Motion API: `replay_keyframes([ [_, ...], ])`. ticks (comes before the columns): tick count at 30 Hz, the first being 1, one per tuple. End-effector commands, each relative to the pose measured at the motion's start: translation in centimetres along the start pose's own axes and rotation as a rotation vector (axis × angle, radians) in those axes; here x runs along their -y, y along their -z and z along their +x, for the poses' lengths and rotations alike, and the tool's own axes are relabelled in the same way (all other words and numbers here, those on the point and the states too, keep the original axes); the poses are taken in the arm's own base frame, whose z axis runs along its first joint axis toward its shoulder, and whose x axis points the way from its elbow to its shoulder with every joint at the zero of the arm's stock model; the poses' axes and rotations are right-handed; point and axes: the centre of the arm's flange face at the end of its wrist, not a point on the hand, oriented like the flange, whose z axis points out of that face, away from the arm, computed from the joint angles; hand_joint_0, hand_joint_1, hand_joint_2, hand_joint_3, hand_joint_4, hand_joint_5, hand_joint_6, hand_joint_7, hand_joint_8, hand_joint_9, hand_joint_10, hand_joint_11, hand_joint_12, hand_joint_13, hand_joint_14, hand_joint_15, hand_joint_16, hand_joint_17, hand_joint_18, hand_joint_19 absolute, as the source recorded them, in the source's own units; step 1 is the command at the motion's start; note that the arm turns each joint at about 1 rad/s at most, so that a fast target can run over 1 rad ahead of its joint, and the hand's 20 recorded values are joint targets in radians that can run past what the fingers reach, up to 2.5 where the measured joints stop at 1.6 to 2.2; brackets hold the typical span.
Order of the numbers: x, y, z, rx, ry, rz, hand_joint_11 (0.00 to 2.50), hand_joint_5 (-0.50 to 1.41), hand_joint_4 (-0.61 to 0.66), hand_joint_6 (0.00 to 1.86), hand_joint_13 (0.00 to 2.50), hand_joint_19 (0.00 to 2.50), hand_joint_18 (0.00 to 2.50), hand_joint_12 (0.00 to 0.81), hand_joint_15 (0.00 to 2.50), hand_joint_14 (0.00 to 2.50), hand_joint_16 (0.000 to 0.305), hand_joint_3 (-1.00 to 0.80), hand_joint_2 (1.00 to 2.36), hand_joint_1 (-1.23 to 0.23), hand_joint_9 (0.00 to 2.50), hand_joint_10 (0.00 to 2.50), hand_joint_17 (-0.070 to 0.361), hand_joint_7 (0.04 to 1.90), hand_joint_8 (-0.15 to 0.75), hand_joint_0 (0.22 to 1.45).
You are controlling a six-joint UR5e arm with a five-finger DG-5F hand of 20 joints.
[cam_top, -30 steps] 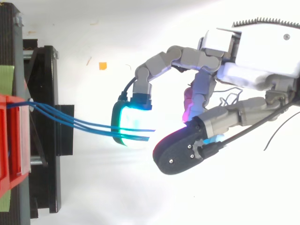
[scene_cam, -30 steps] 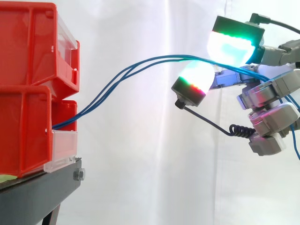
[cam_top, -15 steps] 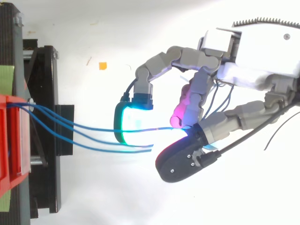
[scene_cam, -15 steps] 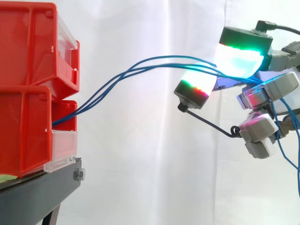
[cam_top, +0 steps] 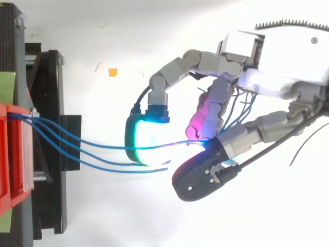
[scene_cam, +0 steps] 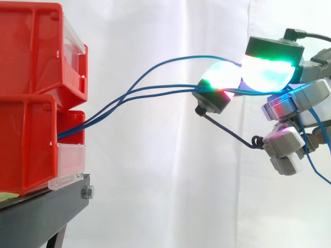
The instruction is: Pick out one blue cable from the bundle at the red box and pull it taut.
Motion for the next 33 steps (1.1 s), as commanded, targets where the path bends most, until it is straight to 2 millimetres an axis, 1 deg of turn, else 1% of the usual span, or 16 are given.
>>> replay_keyframes([
  [1,-0.06,0.0,0.02,0.0,0.0,-0.001,1.41,-0.14,-0.1,0.86,1.09,0.85,0.86,0.373,0.85,0.03,0.051,-0.5,1.0,-0.94,1.53,0.03,0.116,0.85,0.2,0.66],
  [4,0.02,-0.06,0.04,0.0,0.0,-0.001,1.42,-0.14,-0.09,0.85,1.09,0.85,0.86,0.377,0.85,0.03,0.052,-0.5,1.0,-0.93,1.53,0.03,0.118,0.86,0.201,0.59],
  [7,0.01,0.01,0.01,0.0,0.0,0.0,1.39,-0.14,-0.08,0.85,1.1,0.86,0.88,0.384,0.85,0.03,0.054,-0.5,1.0,-0.9,1.54,0.03,0.121,0.84,0.209,0.55],
  [13,0.03,-0.07,-0.07,0.001,-0.001,-0.001,1.38,-0.14,-0.08,0.84,1.12,0.86,0.89,0.394,0.84,0.03,0.056,-0.5,1.0,-0.86,1.55,0.03,0.125,0.82,0.213,0.52],
  [16,-0.07,-0.02,0.02,0.0,-0.001,-0.003,1.38,-0.14,-0.08,0.83,1.14,0.86,0.92,0.4,0.85,0.03,0.057,-0.5,1.0,-0.79,1.57,0.03,0.129,0.82,0.218,0.51],
  [17,0.0,-0.01,0.02,0.0,0.0,-0.001,1.38,-0.13,-0.08,0.83,1.14,0.87,0.92,0.4,0.85,0.03,0.057,-0.5,1.0,-0.79,1.58,0.03,0.129,0.83,0.231,0.51],
  [20,-0.1,-0.05,0.03,0.0,-0.003,-0.005,1.38,-0.13,-0.08,0.83,1.16,0.87,0.93,0.405,0.84,0.03,0.058,-0.5,1.0,-0.74,1.59,0.03,0.13,0.83,0.221,0.5],
  [22,-0.07,-0.03,-0.08,0.001,-0.001,-0.002,1.37,-0.13,-0.08,0.82,1.18,0.87,0.94,0.409,0.85,0.03,0.058,-0.5,1.0,-0.7,1.6,0.03,0.131,0.84,0.233,0.5],
  [33,-0.1,-0.06,-0.07,0.001,-0.002,-0.005,1.36,-0.12,-0.08,0.79,1.15,0.86,0.94,0.414,0.85,0.03,0.06,-0.5,1.0,-0.63,1.6,0.03,0.134,0.87,0.23,0.49],
])
